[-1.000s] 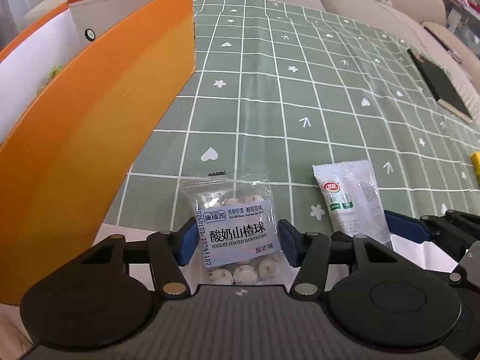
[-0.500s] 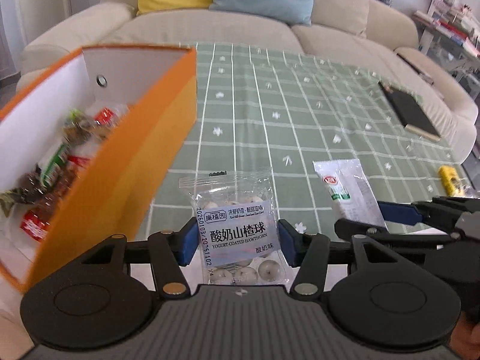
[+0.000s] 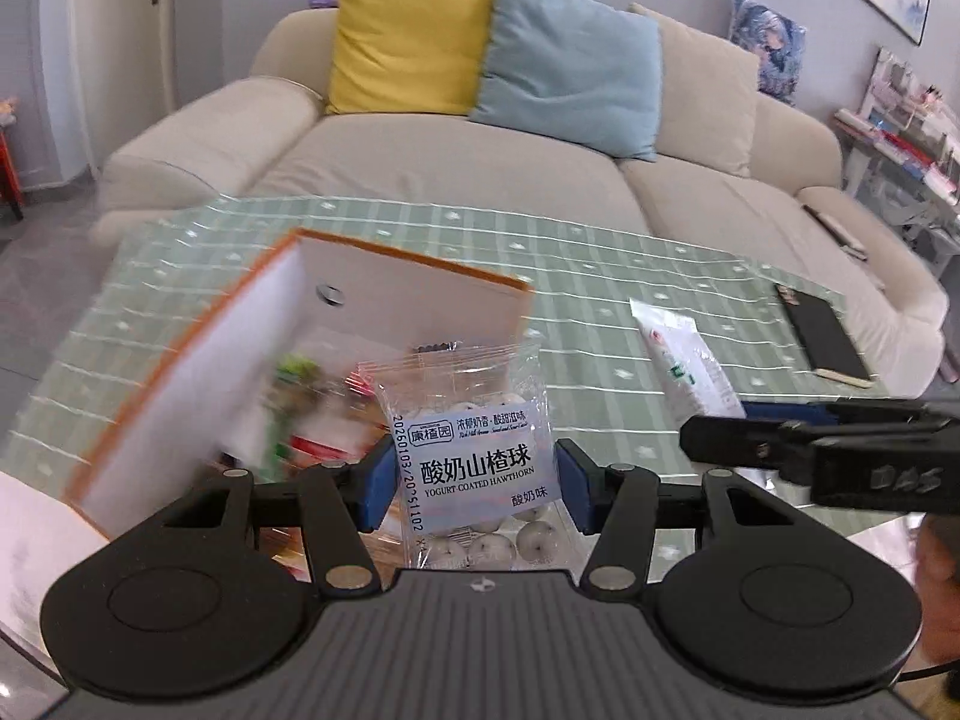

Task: Organize snacks
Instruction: 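Carry the yogurt pack with the left tool while the right tool carries the stick pack over the box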

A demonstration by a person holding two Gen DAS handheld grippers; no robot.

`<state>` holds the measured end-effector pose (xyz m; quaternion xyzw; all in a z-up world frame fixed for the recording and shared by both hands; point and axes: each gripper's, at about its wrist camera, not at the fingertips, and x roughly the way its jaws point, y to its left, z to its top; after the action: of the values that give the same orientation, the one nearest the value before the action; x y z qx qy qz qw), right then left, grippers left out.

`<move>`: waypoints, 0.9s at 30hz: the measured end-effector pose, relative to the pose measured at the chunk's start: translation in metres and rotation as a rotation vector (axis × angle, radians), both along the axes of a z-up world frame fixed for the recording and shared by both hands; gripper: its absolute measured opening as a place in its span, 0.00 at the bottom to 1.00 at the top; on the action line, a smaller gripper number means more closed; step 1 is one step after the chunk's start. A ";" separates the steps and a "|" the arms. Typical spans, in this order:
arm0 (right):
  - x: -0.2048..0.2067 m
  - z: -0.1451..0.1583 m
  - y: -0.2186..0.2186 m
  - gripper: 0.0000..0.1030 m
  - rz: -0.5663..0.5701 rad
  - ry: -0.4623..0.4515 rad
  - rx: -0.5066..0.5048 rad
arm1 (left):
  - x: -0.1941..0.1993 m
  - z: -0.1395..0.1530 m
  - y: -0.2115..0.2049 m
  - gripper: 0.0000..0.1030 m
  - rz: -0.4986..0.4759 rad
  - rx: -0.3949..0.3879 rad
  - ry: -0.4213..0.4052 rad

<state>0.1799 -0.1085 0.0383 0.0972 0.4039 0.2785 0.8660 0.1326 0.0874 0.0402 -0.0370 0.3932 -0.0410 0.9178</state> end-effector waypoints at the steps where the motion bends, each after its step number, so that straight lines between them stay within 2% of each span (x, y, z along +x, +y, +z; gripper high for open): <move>1: 0.004 0.005 0.010 0.45 0.022 0.007 0.027 | 0.003 0.004 0.008 0.61 0.002 0.025 0.000; 3: 0.011 0.014 0.031 0.45 0.065 0.008 0.064 | 0.007 0.009 0.022 0.61 0.007 0.069 0.004; 7: 0.027 0.021 0.078 0.45 0.126 0.016 0.065 | 0.016 0.011 0.045 0.61 0.011 0.133 0.023; 14: 0.062 -0.006 0.148 0.45 0.159 0.096 -0.015 | 0.039 -0.019 0.070 0.61 0.015 0.171 0.091; 22: 0.087 -0.046 0.175 0.44 0.124 0.156 -0.172 | 0.064 -0.061 0.080 0.61 0.051 0.154 0.237; 27: 0.090 -0.055 0.181 0.45 0.129 0.179 -0.214 | 0.071 -0.077 0.076 0.61 0.064 0.161 0.290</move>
<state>0.2702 0.0727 -0.0171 0.0027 0.5121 0.2790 0.8123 0.2033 0.1632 -0.0367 0.0185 0.5220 0.0256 0.8524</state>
